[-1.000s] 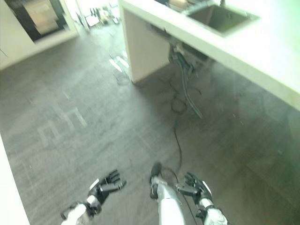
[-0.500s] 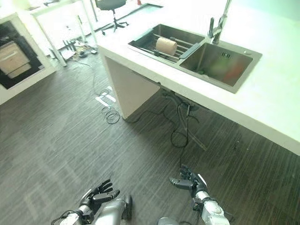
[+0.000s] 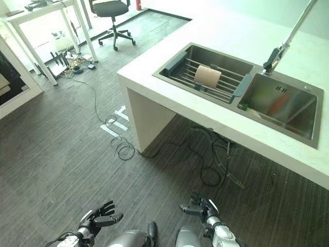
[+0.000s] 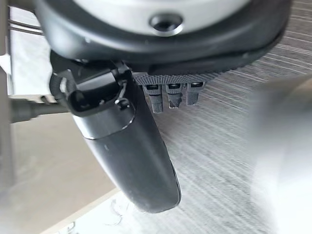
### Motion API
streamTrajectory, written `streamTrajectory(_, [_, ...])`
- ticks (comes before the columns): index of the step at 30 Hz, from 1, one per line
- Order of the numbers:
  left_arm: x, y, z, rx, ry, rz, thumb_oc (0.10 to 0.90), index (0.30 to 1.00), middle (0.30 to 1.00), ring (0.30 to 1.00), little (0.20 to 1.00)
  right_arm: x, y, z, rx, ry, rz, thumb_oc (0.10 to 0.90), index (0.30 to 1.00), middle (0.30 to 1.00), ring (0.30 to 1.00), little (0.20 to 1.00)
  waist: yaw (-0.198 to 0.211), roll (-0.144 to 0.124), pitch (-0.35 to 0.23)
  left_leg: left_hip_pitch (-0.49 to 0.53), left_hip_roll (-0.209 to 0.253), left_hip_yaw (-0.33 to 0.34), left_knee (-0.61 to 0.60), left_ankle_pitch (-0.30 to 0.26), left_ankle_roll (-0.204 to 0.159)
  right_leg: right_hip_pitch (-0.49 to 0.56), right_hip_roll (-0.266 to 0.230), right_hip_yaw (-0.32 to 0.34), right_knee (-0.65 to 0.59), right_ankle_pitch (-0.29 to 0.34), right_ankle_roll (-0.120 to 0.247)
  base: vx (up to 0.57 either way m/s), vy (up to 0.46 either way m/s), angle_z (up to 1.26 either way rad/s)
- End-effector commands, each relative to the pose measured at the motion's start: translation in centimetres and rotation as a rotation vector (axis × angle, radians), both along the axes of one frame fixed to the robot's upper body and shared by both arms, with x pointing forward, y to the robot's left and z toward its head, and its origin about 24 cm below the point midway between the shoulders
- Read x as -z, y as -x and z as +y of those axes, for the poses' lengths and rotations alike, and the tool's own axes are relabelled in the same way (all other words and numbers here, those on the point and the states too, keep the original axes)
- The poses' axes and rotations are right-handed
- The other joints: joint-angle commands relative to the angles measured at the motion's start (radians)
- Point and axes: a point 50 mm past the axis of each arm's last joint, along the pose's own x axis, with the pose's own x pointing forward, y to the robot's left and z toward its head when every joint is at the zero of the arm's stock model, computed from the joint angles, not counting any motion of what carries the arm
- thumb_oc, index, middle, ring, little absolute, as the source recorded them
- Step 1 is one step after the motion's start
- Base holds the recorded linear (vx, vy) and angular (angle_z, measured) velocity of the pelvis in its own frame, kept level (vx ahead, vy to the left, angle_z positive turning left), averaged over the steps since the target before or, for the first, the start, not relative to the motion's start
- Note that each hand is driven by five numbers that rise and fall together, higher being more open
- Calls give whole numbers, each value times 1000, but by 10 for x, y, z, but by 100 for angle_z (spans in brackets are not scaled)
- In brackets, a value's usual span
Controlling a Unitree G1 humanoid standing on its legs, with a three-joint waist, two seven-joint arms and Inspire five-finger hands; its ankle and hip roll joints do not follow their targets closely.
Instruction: Place the dishes in the dishwasher.
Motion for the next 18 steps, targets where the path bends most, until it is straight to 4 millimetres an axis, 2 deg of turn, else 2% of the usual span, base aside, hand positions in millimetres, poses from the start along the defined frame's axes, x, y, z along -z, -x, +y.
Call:
streamTrajectory(1, [-9,-11,-1,-3,-3,-85,800,900,900,900,900,-18,-18,-29,-20,82,-87,800,900,900,900,900,0,8,6,54,44,-87,121,-197,-33,60,-28,-19,-240,243,64,256,-158,18])
streamTrajectory(2, [-9,-11,-1,-3,-3,-85,800,900,900,900,900,-18,-18,-29,-20,82,-87,800,900,900,900,900,0,8,6,54,44,-87,121,-197,-33,60,-28,-19,-240,243,64,246,-276,38])
streamTrajectory(3, [-7,-9,-2,-11,-10,-66,800,900,900,900,900,-15,-15,-30,-13,84,-47,800,900,900,900,900,-6,7,-4,50,55,-100,121,-194,-46,92,10,10,-310,203,57,188,-247,20])
streamTrajectory(5, [-6,-6,-1,-26,-14,-54,800,900,900,900,900,-13,-14,-29,-28,94,-24,800,900,900,900,900,-5,1,-19,50,63,-92,121,-186,-64,105,25,14,-328,139,37,214,-258,-8])
streamTrajectory(6, [-4,-4,-3,-31,-22,-43,800,900,900,900,900,-11,-13,-30,-35,103,-3,800,900,900,900,900,1,-6,-26,65,64,-82,121,-193,-74,125,42,39,-328,92,24,290,-232,-7])
streamTrajectory(7, [-1,0,-6,-31,-35,-25,800,900,900,900,900,-10,-12,-33,-18,116,22,800,900,900,900,900,4,-22,-40,77,59,-68,121,-151,-90,152,57,79,-328,47,8,345,-267,-54])
streamTrajectory(8, [0,0,-11,-28,-29,-19,800,900,900,900,900,-11,-12,-37,-13,130,38,800,900,900,900,900,17,-45,-30,63,74,-34,168,-12,-129,194,55,109,-328,14,-10,260,-205,-70])
streamTrajectory(10, [0,-1,-12,-24,-26,-19,800,900,900,900,900,-11,-12,-39,-11,135,44,800,900,900,900,900,20,-46,-23,17,87,-30,240,22,-146,209,61,118,-328,6,-18,114,-113,-68])
streamTrajectory(11, [0,-2,-15,-22,-24,-14,800,900,900,900,900,-10,-9,-41,-12,143,57,800,900,900,900,900,25,-44,-12,-45,92,-28,309,43,-156,225,72,130,-328,-2,-31,246,-33,-46])
streamTrajectory(12, [2,1,-15,-46,-23,1,800,900,900,900,900,-8,-6,-42,-21,152,76,800,900,900,900,900,35,-41,-10,-51,74,-38,231,21,-143,229,81,142,-328,-7,-24,288,14,-28])
streamTrajectory(14, [4,5,-13,-54,-29,14,800,900,900,900,900,-7,-4,-42,-25,158,87,800,900,900,900,900,39,-38,-12,-32,76,-52,147,23,-140,231,86,146,-328,-13,-20,213,99,-36])
streamTrajectory(15, [5,7,-11,-55,-35,24,800,900,900,900,900,-6,-2,-42,-21,163,95,800,900,900,900,900,40,-19,-10,-58,91,-82,121,1,-144,234,106,144,-328,-18,-18,160,159,-67])
streamTrajectory(17, [7,11,-11,-56,-31,35,800,900,900,900,900,-6,0,-44,-7,171,99,800,900,900,900,900,44,8,-4,-120,110,-135,121,-18,-168,239,134,148,-328,-32,-16,161,206,-40])
streamTrajectory(18, [8,13,-11,-56,-32,39,800,900,900,900,900,-6,1,-46,6,171,99,800,900,900,900,900,48,14,3,-152,118,-149,121,2,-186,246,143,153,-328,-42,-16,135,193,-51])
